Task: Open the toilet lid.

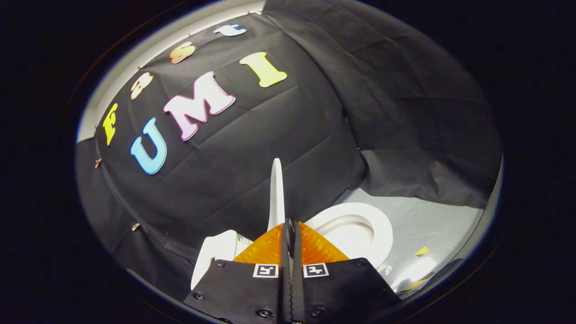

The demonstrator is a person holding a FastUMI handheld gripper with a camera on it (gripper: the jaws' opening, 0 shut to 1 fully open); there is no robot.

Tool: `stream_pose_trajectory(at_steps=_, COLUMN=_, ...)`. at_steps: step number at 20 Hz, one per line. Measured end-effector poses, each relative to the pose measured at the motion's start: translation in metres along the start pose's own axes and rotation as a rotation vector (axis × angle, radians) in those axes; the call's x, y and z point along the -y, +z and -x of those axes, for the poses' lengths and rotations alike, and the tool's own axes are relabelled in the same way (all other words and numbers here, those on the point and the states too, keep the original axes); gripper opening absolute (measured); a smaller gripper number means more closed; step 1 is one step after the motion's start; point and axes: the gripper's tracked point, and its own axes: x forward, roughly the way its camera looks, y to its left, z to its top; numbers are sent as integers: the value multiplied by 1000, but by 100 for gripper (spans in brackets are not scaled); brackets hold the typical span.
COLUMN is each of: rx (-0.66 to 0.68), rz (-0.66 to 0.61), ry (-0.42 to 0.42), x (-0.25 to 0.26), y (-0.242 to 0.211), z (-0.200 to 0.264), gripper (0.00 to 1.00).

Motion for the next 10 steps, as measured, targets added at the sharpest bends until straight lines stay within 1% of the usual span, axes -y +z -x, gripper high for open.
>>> stream_pose_trajectory(at_steps=5, rx=35, rz=167, ry=31, x=-58, y=-4, z=15, gripper=6)
stream_pose_trajectory(at_steps=10, rx=57, rz=318, ry=89, x=-124, y=-21, z=25, gripper=6)
